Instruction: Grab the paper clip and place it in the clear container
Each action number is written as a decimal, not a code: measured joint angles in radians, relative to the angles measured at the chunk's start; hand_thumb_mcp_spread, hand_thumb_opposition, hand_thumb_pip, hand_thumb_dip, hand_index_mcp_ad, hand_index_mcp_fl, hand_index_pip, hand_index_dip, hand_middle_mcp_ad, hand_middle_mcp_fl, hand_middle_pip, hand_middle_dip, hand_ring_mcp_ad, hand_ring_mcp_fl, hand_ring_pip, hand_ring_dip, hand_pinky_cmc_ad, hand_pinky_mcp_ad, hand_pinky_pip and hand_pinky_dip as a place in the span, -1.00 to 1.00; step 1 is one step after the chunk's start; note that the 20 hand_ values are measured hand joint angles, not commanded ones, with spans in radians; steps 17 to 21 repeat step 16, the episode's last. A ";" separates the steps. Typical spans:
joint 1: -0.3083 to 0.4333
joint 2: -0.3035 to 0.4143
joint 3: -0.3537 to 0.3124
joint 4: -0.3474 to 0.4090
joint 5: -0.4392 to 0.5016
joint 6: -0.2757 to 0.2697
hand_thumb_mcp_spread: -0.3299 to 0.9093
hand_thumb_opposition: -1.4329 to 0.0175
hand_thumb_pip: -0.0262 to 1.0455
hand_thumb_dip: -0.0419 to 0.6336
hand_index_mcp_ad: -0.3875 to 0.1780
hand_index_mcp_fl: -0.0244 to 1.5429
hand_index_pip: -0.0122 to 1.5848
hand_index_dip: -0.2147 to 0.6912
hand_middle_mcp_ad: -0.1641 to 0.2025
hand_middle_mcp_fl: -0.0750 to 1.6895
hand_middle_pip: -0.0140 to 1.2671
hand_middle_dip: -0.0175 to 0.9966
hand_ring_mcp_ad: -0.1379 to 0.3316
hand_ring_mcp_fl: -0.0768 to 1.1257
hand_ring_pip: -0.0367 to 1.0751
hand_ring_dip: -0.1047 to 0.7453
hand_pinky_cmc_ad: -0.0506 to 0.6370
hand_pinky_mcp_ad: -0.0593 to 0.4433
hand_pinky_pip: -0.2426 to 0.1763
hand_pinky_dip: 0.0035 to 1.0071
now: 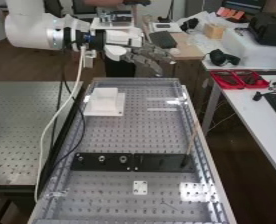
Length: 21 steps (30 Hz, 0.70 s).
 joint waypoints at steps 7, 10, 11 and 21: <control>-0.045 0.014 -0.015 -0.001 -0.053 -0.024 0.09 -0.03 -0.02 -0.17 -0.14 -0.55 -0.88 0.02 0.18 -0.73 -0.80 -0.52 0.06 -0.82 -0.74 -0.40 0.30 0.47 -0.13 -0.01; -0.066 0.019 -0.025 0.018 -0.067 -0.032 0.09 -0.03 -0.02 -0.18 -0.14 -0.60 -0.88 -0.05 0.17 -0.71 -0.80 -0.52 0.07 -0.80 -0.73 -0.40 0.39 0.58 -0.03 -0.03; -0.070 0.020 -0.027 0.020 -0.069 -0.033 0.09 -0.03 -0.02 -0.22 -0.14 -0.63 -0.87 -0.06 0.18 -0.70 -0.80 -0.52 0.06 -0.77 -0.73 -0.40 0.41 0.60 0.02 -0.02; -0.093 0.023 -0.038 0.031 -0.082 -0.054 0.09 0.04 -0.02 -0.27 -0.14 -0.73 -0.88 -0.18 0.18 -0.69 -0.80 -0.52 0.07 -0.76 -0.73 -0.40 0.51 0.68 0.17 -0.04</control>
